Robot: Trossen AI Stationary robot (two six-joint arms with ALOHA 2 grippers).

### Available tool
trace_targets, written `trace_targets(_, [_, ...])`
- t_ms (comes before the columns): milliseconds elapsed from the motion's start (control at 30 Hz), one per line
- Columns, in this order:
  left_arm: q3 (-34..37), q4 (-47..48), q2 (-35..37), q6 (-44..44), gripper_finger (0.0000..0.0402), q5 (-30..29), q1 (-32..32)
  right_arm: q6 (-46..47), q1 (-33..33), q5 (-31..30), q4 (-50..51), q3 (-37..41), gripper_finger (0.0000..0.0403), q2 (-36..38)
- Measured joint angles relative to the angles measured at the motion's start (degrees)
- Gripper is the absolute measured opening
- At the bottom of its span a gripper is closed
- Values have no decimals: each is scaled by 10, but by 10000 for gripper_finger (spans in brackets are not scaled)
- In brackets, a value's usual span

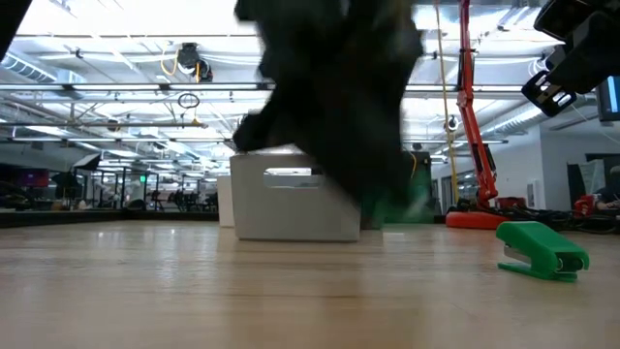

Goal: Pick and place Stapler, Stapler remover, tape
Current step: Put the top green stapler into the gray bin

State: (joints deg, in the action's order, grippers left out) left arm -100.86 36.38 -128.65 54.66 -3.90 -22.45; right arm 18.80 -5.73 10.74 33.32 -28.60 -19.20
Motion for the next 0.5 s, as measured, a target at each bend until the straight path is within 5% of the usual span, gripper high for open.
trace_targets(200, [-6,17,70,20,75,-79,-10,0,0,0,2,0,0,0])
trace_targets(400, [-6,155,137,78,72,-236,8,0,0,0,-1,0,0,-1])
trace_targets(500, [-6,232,151,114,74,-262,34,0,0,0,-1,0,0,-1])
